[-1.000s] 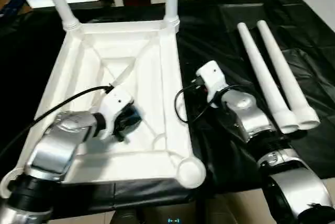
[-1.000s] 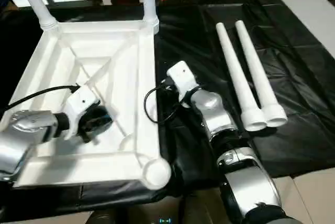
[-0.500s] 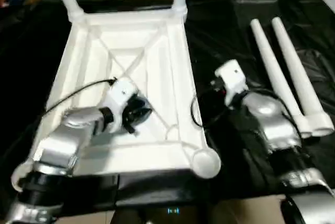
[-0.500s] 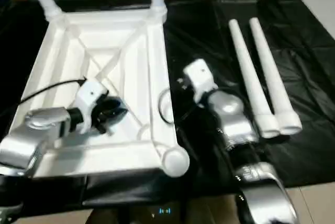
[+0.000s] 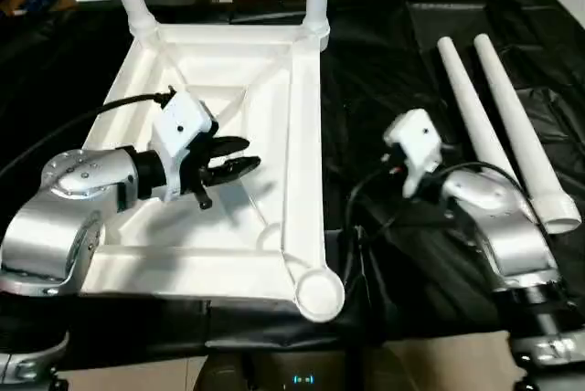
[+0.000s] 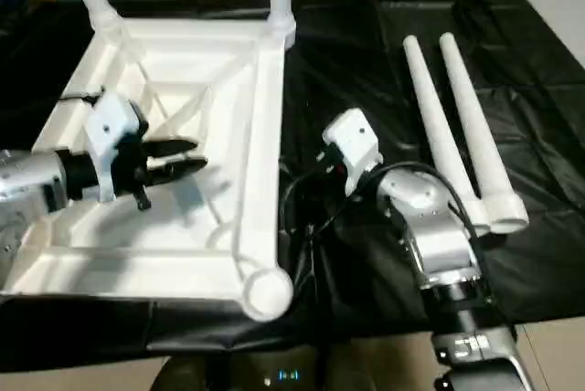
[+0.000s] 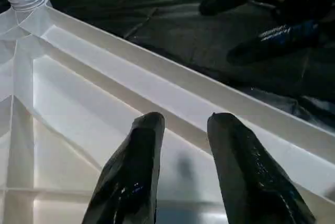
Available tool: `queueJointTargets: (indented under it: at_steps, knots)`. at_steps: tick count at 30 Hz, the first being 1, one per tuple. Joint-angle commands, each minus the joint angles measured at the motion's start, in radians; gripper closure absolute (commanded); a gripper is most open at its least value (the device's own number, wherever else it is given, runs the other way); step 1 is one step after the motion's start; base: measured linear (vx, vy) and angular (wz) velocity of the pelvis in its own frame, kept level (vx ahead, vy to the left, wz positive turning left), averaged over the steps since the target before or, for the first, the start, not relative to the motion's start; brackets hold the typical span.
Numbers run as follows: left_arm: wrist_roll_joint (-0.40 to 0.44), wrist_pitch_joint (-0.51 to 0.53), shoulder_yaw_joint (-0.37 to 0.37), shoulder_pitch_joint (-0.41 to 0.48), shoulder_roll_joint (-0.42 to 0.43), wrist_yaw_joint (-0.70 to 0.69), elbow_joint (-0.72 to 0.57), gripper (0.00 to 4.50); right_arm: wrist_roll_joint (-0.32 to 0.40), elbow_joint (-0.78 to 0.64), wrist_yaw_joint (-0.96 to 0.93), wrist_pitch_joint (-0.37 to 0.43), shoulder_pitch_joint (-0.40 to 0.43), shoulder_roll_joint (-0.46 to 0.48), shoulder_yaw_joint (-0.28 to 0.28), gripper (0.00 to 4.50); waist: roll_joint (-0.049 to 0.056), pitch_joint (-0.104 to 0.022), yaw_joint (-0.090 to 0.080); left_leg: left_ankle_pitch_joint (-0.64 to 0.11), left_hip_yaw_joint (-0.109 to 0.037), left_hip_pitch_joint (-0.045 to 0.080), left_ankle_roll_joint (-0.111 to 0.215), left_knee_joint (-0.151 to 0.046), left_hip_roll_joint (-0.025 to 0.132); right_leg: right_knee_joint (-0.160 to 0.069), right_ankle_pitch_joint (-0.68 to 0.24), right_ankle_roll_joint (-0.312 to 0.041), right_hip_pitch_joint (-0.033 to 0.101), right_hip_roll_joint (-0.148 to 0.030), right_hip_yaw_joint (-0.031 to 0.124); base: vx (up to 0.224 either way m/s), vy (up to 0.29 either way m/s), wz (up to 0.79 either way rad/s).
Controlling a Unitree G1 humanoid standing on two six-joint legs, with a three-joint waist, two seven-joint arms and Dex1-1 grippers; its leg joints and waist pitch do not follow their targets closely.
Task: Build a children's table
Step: Rotate table base
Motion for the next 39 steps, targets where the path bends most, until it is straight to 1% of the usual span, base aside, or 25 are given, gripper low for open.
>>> queueJointTargets:
  at_steps: [1, 2, 3, 6, 7, 9, 10, 11, 12, 13, 14, 15, 16, 17, 20, 21, 22, 25, 28, 29, 31, 33, 36, 38, 39]
  knots:
    - [0.014, -0.007, -0.022, 0.011, 0.001, -0.003, -0.007, 2.81, -0.008, -0.02, -0.001, 0.019, 0.016, -0.01, 0.002, 0.02, -0.003, -0.095, 0.001, -0.215, 0.016, 0.027, 0.072, -0.072, -0.007, -0.057, -0.307, -0.223, 0.077, -0.002, 0.016, 0.0, 0.0, 0.0]
    - [0.013, -0.005, -0.023, 0.012, -0.009, 0.008, -0.009, 2.81, -0.009, -0.028, -0.006, 0.025, 0.019, -0.013, 0.005, 0.02, -0.001, -0.093, 0.001, -0.23, 0.015, 0.027, 0.063, -0.074, -0.007, -0.058, -0.331, -0.214, 0.077, -0.003, 0.015, 0.0, 0.0, 0.0]
    - [0.013, -0.014, -0.019, 0.008, -0.014, 0.021, -0.003, 2.81, -0.005, -0.04, -0.012, 0.039, 0.022, -0.012, 0.005, 0.02, -0.003, -0.094, -0.001, -0.247, 0.014, 0.029, 0.05, -0.075, -0.008, -0.061, -0.357, -0.198, 0.078, -0.003, 0.016, 0.0, 0.0, 0.0]
    - [0.039, -0.045, 0.002, -0.013, -0.004, 0.059, 0.047, 2.81, 0.018, -0.072, -0.005, 0.07, 0.026, -0.01, -0.002, 0.02, -0.004, -0.099, -0.001, -0.225, 0.013, 0.027, 0.048, -0.073, -0.011, -0.059, -0.322, -0.191, 0.078, 0.002, 0.016, 0.0, 0.0, 0.0]
    - [0.076, -0.075, 0.022, -0.039, 0.024, 0.095, 0.118, 2.81, 0.041, -0.097, 0.015, 0.093, 0.03, -0.015, -0.008, 0.02, -0.008, -0.1, -0.002, -0.22, 0.012, 0.025, 0.052, -0.073, -0.014, -0.059, -0.314, -0.184, 0.08, 0.005, 0.015, 0.0, 0.0, 0.0]
    - [0.148, -0.14, 0.046, -0.076, 0.097, 0.148, 0.255, 2.81, 0.093, -0.148, 0.081, 0.132, 0.048, -0.045, -0.011, 0.02, -0.005, -0.1, -0.002, -0.224, 0.01, 0.027, 0.055, -0.072, -0.016, -0.059, -0.322, -0.169, 0.08, 0.006, 0.015, 0.0, 0.0, 0.0]
    - [0.148, -0.14, 0.046, -0.076, 0.097, 0.148, 0.255, 2.81, 0.093, -0.148, 0.081, 0.132, 0.048, -0.045, -0.011, 0.02, -0.005, -0.102, -0.002, -0.225, 0.007, 0.026, 0.052, -0.073, -0.016, -0.058, -0.329, -0.155, 0.082, 0.006, 0.014, 0.0, 0.0, 0.0]
    - [0.167, -0.157, 0.054, -0.084, 0.127, 0.161, 0.301, 2.81, 0.102, -0.163, 0.105, 0.138, 0.058, -0.063, -0.007, 0.02, -0.005, -0.102, -0.004, -0.219, 0.005, 0.023, 0.047, -0.074, -0.015, -0.057, -0.326, -0.158, 0.084, 0.003, 0.014, 0.0, 0.0, 0.0]
    - [0.167, -0.157, 0.054, -0.084, 0.127, 0.161, 0.301, 2.81, 0.102, -0.163, 0.105, 0.138, 0.058, -0.063, -0.007, 0.02, -0.003, -0.104, -0.003, -0.213, 0.006, 0.028, 0.042, -0.072, -0.014, -0.057, -0.322, -0.163, 0.081, 0.003, 0.014, 0.0, 0.0, 0.0]
    - [0.216, -0.194, 0.067, -0.096, 0.191, 0.211, 0.406, 2.81, 0.09, -0.166, 0.106, 0.14, 0.071, -0.082, -0.007, 0.02, 0.001, -0.102, -0.002, -0.212, 0.007, 0.031, 0.044, -0.071, -0.013, -0.059, -0.308, -0.176, 0.074, 0.006, 0.014, 0.0, 0.0, 0.0]
    - [0.234, -0.205, 0.075, -0.1, 0.217, 0.235, 0.452, 2.81, 0.077, -0.159, 0.093, 0.138, 0.072, -0.084, -0.009, 0.02, 0.003, -0.104, -0.002, -0.212, 0.009, 0.032, 0.045, -0.069, -0.014, -0.057, -0.297, -0.179, 0.073, 0.007, 0.015, 0.0, 0.0, 0.0]
    - [0.241, -0.208, 0.078, -0.102, 0.228, 0.245, 0.47, 2.81, 0.071, -0.156, 0.086, 0.137, 0.073, -0.084, -0.01, 0.02, 0.002, -0.105, -0.003, -0.201, 0.007, 0.026, 0.044, -0.069, -0.018, -0.05, -0.273, -0.185, 0.079, 0.006, 0.014, 0.0, 0.0, 0.0]
    - [0.267, -0.224, 0.085, -0.101, 0.267, 0.283, 0.529, 2.81, 0.036, -0.129, 0.033, 0.131, 0.06, -0.07, -0.015, 0.02, 0.003, -0.107, -0.002, -0.186, 0.007, 0.028, 0.042, -0.069, -0.016, -0.05, -0.256, -0.19, 0.078, 0.005, 0.014, 0.0, 0.0, 0.0]
    - [0.272, -0.234, 0.089, -0.099, 0.279, 0.291, 0.546, 2.81, 0.027, -0.121, 0.013, 0.135, 0.053, -0.063, -0.017, 0.02, 0.004, -0.107, -0.003, -0.18, 0.007, 0.03, 0.041, -0.068, -0.016, -0.048, -0.244, -0.195, 0.075, 0.006, 0.014, 0.0, 0.0, 0.0]
    - [0.276, -0.249, 0.092, -0.096, 0.302, 0.288, 0.585, 2.81, 0.014, -0.106, -0.016, 0.141, 0.04, -0.053, -0.019, 0.02, 0.004, -0.107, -0.002, -0.172, 0.007, 0.03, 0.04, -0.07, -0.014, -0.044, -0.217, -0.222, 0.077, 0.003, 0.014, 0.0, 0.0, 0.0]
    - [0.289, -0.268, 0.084, -0.095, 0.32, 0.282, 0.615, 2.81, 0.012, -0.104, -0.025, 0.148, 0.035, -0.054, -0.014, 0.02, 0.007, -0.11, 0.002, -0.169, 0.01, 0.037, 0.044, -0.068, -0.011, -0.042, -0.192, -0.235, 0.072, 0.004, 0.015, 0.0, 0.0, 0.0]
    - [0.303, -0.279, 0.078, -0.09, 0.336, 0.28, 0.638, 2.81, 0.008, -0.102, -0.031, 0.155, 0.031, -0.056, -0.006, 0.02, 0.005, -0.108, 0.002, -0.162, 0.009, 0.032, 0.051, -0.068, -0.014, -0.041, -0.174, -0.239, 0.075, 0.005, 0.014, 0.0, 0.0, 0.0]
    - [0.349, -0.33, 0.057, -0.072, 0.393, 0.283, 0.728, 2.81, -0.02, -0.086, -0.035, 0.152, 0.022, -0.054, 0.036, 0.02, 0.003, -0.107, 0.003, -0.157, 0.009, 0.031, 0.053, -0.069, -0.014, -0.039, -0.167, -0.231, 0.078, 0.002, 0.015, 0.0, 0.0, 0.0]
    - [0.352, -0.329, 0.042, -0.058, 0.411, 0.26, 0.754, 2.81, -0.025, -0.076, -0.034, 0.153, 0.013, -0.035, 0.055, 0.02, 0.003, -0.106, 0.002, -0.187, 0.009, 0.034, 0.043, -0.072, -0.011, -0.041, -0.201, -0.229, 0.076, -0.003, 0.017, 0.0, 0.0, 0.0]
    - [0.356, -0.325, 0.036, -0.046, 0.417, 0.249, 0.754, 2.81, -0.031, -0.066, -0.033, 0.15, 0.007, -0.029, 0.065, 0.02, 0.0, -0.101, 0.001, -0.205, 0.009, 0.032, 0.038, -0.075, -0.01, -0.045, -0.224, -0.226, 0.075, -0.003, 0.017, 0.0, 0.0, 0.0]
    - [0.369, -0.324, 0.018, -0.015, 0.429, 0.23, 0.749, 2.81, -0.051, -0.026, -0.031, 0.131, -0.012, -0.016, 0.093, 0.02, 0.004, -0.1, 0.0, -0.238, 0.008, 0.035, 0.023, -0.078, -0.008, -0.047, -0.266, -0.219, 0.07, -0.005, 0.018, 0.0, 0.0, 0.0]
    - [0.382, -0.328, -0.001, 0.009, 0.435, 0.209, 0.757, 2.81, -0.069, 0.031, -0.035, 0.115, -0.039, 0.005, 0.117, 0.02, 0.005, -0.096, -0.002, -0.263, 0.008, 0.037, 0.014, -0.08, -0.007, -0.051, -0.288, -0.214, 0.067, -0.007, 0.02, 0.0, 0.0, 0.0]
    - [0.388, -0.327, -0.015, 0.031, 0.439, 0.189, 0.762, 2.81, -0.086, 0.106, -0.038, 0.091, -0.075, 0.034, 0.138, 0.02, 0.005, -0.097, -0.002, -0.278, 0.006, 0.038, 0.003, -0.081, -0.007, -0.051, -0.292, -0.213, 0.066, -0.008, 0.021, 0.0, 0.0, 0.0]
    - [0.392, -0.318, -0.032, 0.065, 0.446, 0.158, 0.755, 2.81, -0.111, 0.201, -0.045, 0.057, -0.128, 0.067, 0.164, 0.02, -0.002, -0.097, -0.005, -0.266, 0.005, 0.034, 0.004, -0.081, -0.007, -0.048, -0.277, -0.219, 0.068, -0.008, 0.02, 0.0, 0.0, 0.0]
    - [0.392, -0.313, -0.038, 0.09, 0.45, 0.143, 0.745, 2.81, -0.126, 0.269, -0.053, 0.029, -0.168, 0.093, 0.177, 0.02, 0.0, -0.096, -0.007, -0.268, 0.004, 0.031, 0.004, -0.083, -0.006, -0.046, -0.282, -0.223, 0.069, -0.011, 0.02, 0.0, 0.0, 0.0]
